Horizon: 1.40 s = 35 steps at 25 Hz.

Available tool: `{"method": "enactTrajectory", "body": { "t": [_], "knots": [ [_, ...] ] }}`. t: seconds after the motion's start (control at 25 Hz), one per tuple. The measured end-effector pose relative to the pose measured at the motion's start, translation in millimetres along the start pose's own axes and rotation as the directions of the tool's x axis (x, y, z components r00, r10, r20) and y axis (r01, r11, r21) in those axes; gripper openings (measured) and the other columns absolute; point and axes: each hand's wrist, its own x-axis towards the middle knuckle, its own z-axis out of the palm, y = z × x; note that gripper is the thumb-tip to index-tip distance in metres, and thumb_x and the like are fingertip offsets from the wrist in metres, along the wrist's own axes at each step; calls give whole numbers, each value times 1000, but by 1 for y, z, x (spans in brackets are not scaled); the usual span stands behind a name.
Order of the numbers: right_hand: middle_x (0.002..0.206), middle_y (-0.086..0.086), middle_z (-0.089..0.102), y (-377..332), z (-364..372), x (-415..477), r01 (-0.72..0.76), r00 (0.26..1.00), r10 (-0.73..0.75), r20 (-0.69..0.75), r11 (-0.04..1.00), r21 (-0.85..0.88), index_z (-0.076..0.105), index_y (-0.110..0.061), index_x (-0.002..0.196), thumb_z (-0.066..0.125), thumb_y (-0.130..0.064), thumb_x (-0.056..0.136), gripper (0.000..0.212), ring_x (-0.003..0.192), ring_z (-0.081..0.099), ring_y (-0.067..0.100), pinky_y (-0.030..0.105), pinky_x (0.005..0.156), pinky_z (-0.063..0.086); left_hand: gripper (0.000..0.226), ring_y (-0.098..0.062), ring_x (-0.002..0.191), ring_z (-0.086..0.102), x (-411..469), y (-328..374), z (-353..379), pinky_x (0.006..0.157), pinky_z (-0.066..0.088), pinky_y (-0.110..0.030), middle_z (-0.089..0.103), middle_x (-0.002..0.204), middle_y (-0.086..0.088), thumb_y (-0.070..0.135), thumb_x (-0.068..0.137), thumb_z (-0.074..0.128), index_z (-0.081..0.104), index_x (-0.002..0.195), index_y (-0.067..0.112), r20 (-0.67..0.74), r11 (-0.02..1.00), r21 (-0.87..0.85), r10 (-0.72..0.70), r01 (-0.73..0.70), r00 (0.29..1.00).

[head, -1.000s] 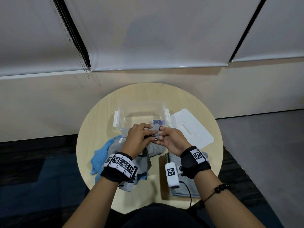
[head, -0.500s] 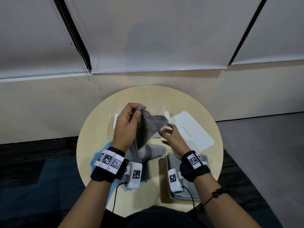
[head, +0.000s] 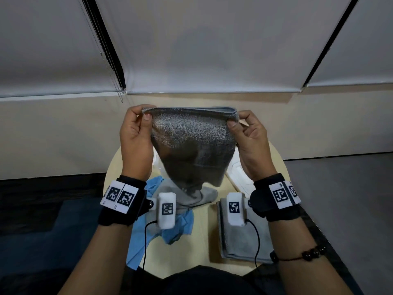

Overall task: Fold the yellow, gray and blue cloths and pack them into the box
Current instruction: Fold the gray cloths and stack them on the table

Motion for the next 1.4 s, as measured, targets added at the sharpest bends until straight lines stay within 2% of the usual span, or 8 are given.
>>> {"method": "enactTrajectory", "body": {
  "t": [0.24, 0.4, 0.52, 0.6, 0.72, 1.0, 1.24, 1.4],
  "knots": [
    [85, 2, 77, -1, 1, -1, 17, 1000, -19, -15, 996, -92, 62, -16, 99, 61, -5, 98, 12, 78, 68, 16, 29, 77, 54, 17, -21, 96, 57, -2, 0, -1, 87, 46, -37, 62, 106, -8, 8, 105, 45, 58, 112, 16, 36, 999, -7, 32, -32, 999],
    [80, -7, 75, 4, 1, -5, 8, 1000, -8, 5, 996, -94, 66, -18, 98, 61, -6, 99, 14, 71, 64, 2, 16, 72, 50, 20, -25, 90, 56, -6, -6, -4, 82, 46, -39, 62, 103, -9, 10, 106, 43, 57, 119, 16, -2, 997, 69, -45, 45, 999],
    [90, 2, 77, 12, 2, -8, -77, 993, 90, 74, 984, -163, 72, -14, 100, 65, -13, 98, 8, 81, 70, 13, 27, 77, 55, 29, -20, 117, 55, -10, -14, -6, 104, 43, -42, 58, 125, -2, 18, 102, 50, 55, 131, 20, -19, 848, 528, -24, 30, 1000],
    [88, 5, 77, 24, 6, -13, -127, 977, 164, 133, 960, -249, 74, -12, 97, 67, -15, 97, 7, 80, 71, 17, 30, 77, 55, 31, -18, 128, 47, -16, -16, 0, 111, 36, -42, 56, 131, 3, 32, 101, 55, 60, 131, 26, 203, 688, 702, 55, -184, 978],
    [91, 23, 74, 39, 13, -19, -200, 950, 259, 175, 934, -296, 73, -6, 98, 68, -15, 96, 11, 81, 67, 23, 39, 83, 50, 24, -8, 129, 50, -21, -19, 11, 110, 39, -42, 66, 120, 12, 38, 97, 62, 72, 116, 27, 419, 787, 566, -17, -246, 908],
    [91, 18, 76, 48, 16, -20, -212, 913, 330, 238, 886, -413, 71, -6, 100, 69, -19, 96, 13, 82, 71, 31, 42, 79, 54, 3, 3, 115, 57, -22, -24, 13, 101, 45, -27, 68, 107, 14, 28, 96, 65, 64, 96, 25, 367, 862, 492, -77, -123, 927],
    [70, -5, 62, 94, -21, -31, -113, 844, 478, 243, 602, -791, 71, -2, 83, 69, -24, 94, 25, 62, 56, 8, 21, 60, 41, 15, -1, 78, 57, 3, 13, 5, 67, 44, -13, 58, 89, 14, 35, 102, 55, 52, 100, 20, 271, 783, 533, 200, -320, 942],
    [94, 1, 70, 133, -49, -48, -154, 756, 628, 185, 445, -882, 71, -12, 99, 59, -16, 97, 12, 90, 66, 22, 27, 78, 47, 16, -14, 76, 58, 5, 19, 7, 68, 45, -21, 59, 85, 7, 29, 102, 57, 54, 99, 14, 283, 758, 541, 245, -365, 927]
  ]
}}
